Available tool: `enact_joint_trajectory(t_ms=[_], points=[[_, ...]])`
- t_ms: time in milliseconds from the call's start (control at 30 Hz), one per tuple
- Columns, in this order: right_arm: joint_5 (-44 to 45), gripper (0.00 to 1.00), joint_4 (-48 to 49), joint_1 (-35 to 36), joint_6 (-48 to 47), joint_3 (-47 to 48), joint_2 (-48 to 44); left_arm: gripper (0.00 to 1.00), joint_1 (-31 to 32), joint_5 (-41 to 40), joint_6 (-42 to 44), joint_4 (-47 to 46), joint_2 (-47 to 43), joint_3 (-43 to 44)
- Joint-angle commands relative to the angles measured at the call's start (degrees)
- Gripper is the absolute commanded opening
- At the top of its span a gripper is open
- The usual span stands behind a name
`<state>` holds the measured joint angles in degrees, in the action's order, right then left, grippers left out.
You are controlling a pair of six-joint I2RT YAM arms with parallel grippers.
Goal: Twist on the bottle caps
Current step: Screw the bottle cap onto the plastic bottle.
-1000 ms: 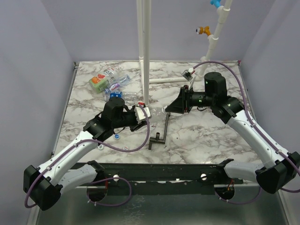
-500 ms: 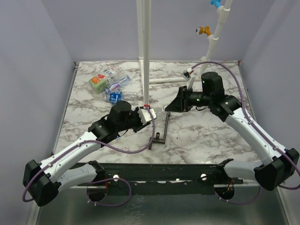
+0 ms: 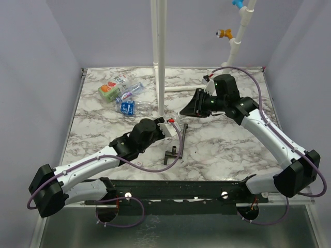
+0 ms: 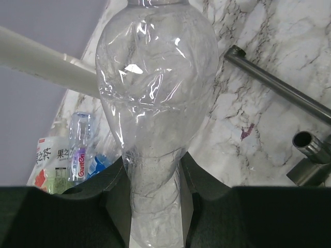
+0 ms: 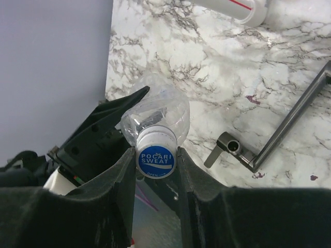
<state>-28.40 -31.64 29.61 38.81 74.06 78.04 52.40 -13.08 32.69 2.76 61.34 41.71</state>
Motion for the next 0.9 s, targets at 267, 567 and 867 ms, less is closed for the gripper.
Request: enact_joint_trajectory(t_ms=[267,567,867], points=[[2.83,0.17,-0.17,1.6,18.71,0.15,5.27,0.0,2.0,-7.69,1.59,-23.05,1.4,0.31],[2.96,0.17,-4.71,1.66,22.65,5.11,8.49,0.0,2.18,-9.51,1.8,-28.13,1.92,-2.52],[10.49,0.27,-13.07,2.03,20.16,12.83,8.76,0.0,2.27,-8.31,-1.83,-26.77,3.71,-2.68]])
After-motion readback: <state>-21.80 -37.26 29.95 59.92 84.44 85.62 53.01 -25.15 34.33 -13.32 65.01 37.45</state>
